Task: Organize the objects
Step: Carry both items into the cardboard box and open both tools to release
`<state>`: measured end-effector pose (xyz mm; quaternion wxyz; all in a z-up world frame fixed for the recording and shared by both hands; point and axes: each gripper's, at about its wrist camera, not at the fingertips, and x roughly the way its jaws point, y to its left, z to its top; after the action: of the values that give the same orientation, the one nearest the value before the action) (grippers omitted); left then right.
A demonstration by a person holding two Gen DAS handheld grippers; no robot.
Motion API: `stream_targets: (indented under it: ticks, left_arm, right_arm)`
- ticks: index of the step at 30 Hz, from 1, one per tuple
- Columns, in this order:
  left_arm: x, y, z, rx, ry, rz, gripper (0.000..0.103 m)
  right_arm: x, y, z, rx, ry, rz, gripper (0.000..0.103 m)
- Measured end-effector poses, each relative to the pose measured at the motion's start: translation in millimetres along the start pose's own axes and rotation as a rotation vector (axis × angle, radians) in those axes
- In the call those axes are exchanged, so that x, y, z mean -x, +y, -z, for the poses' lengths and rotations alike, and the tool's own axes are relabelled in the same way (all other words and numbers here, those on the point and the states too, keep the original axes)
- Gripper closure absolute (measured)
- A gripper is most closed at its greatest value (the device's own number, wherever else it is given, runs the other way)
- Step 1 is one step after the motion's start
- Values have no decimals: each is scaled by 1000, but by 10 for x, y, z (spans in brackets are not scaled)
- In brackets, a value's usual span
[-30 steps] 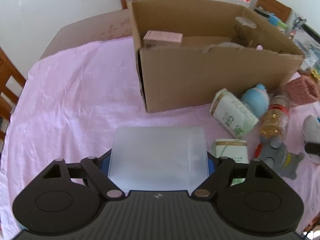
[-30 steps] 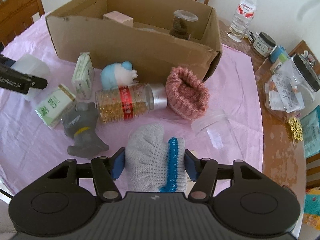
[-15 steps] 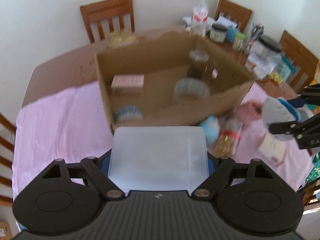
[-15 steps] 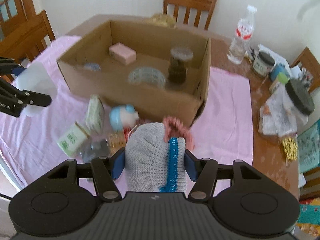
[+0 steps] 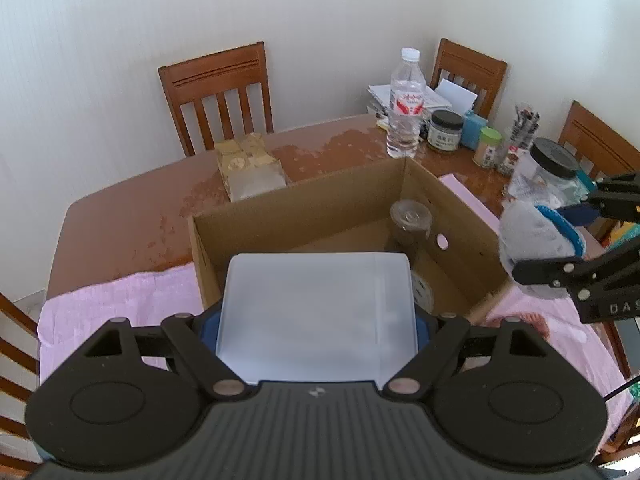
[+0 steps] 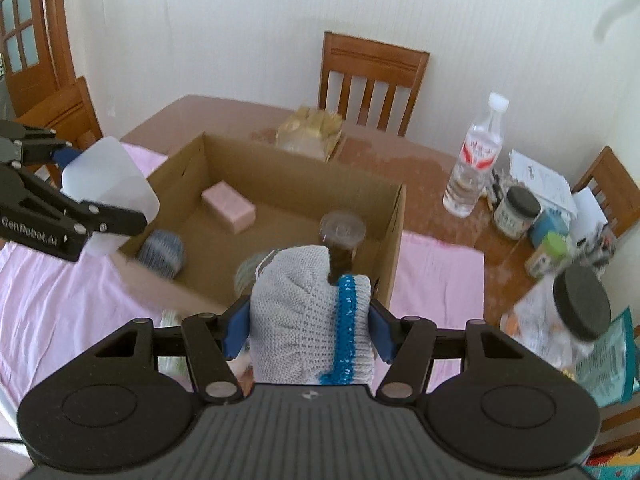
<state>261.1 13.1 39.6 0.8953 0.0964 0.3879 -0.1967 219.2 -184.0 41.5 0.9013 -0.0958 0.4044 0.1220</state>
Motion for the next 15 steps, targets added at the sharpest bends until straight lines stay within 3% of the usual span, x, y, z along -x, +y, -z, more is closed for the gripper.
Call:
stream_targets:
  ticks: [3, 6, 8, 15]
  left_arm:
    - [-79, 48, -87, 4, 1, -8, 20]
    - [-167, 90, -139, 9, 4, -15, 20]
    - [-231, 109, -170, 13, 10, -17, 20]
    - [-440, 139, -224, 12, 34, -24, 20]
  right_arm:
    - [-83, -54, -149, 1, -17, 10, 37]
    - [-190, -98, -260, 3, -29, 24, 29]
    - [-242, -116, -302, 5, -40, 43, 15]
    - [-332, -158, -253, -4, -20, 39, 4]
